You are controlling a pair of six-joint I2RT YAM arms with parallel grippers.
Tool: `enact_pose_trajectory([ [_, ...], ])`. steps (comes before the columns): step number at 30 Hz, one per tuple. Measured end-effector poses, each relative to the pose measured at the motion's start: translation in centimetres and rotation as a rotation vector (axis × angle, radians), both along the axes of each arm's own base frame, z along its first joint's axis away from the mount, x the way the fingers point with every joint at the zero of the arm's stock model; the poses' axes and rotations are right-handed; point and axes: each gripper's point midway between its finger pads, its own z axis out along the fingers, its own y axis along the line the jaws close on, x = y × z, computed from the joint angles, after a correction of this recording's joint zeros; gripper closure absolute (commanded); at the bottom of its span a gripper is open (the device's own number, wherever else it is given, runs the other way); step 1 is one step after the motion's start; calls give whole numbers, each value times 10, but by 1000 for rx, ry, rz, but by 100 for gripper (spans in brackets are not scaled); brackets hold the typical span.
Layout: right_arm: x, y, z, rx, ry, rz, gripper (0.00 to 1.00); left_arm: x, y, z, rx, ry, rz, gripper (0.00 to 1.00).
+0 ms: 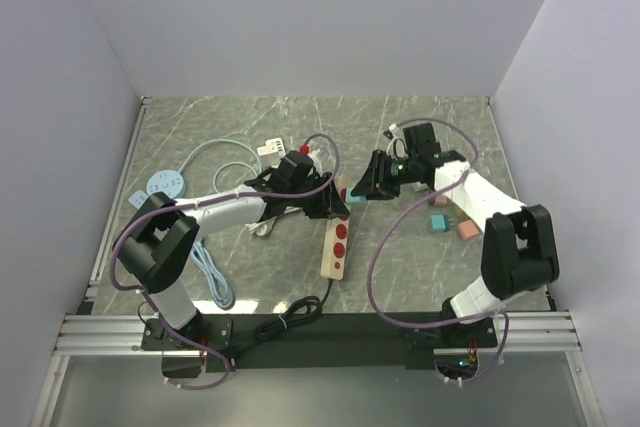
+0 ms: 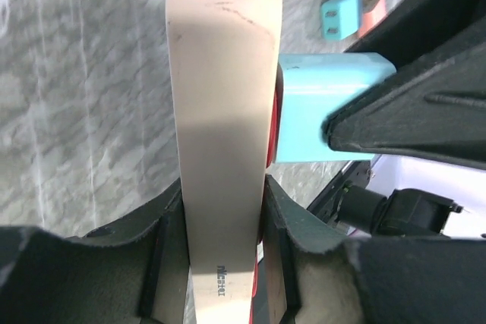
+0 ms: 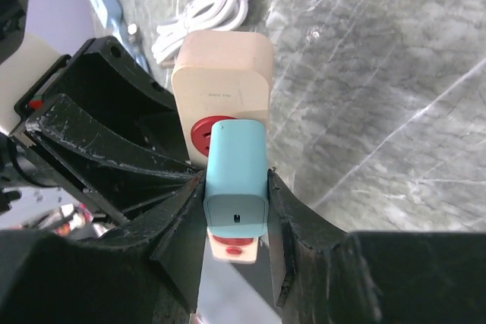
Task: Pull the plug off the socket
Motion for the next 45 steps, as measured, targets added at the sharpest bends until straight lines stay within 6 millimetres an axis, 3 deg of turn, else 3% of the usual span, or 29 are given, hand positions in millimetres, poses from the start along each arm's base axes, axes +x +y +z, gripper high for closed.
enact_pose_trajectory([
  [8, -33, 22, -22, -12, -153, -165, 100, -28, 15, -22, 91, 121, -54, 99],
  [12, -37, 22, -26, -14, -159, -211, 100, -33, 17, -26, 105, 136, -76, 99],
  [16, -31, 12, -18, -20, -155, -193, 100, -29, 12, -19, 78, 111, -83, 99],
  [23, -1, -12, 12, 65, -59, -67, 100, -2, -5, 11, -28, -10, -44, 99],
  [28, -1, -16, 23, 113, -36, -17, 100, 3, -6, 22, -57, -47, -34, 99],
  [34, -13, -16, 18, 122, -69, -70, 100, -3, -1, 15, -33, -18, -35, 99],
  [38, -43, -23, 8, 80, -113, -154, 100, 11, 31, -11, 62, 53, 75, 99],
  [41, -59, -23, -2, 64, -104, -178, 100, 21, 45, -16, 89, 63, 129, 99],
  [45, -48, -41, -8, -10, -108, -274, 100, 20, 46, -17, 104, 72, 132, 99],
])
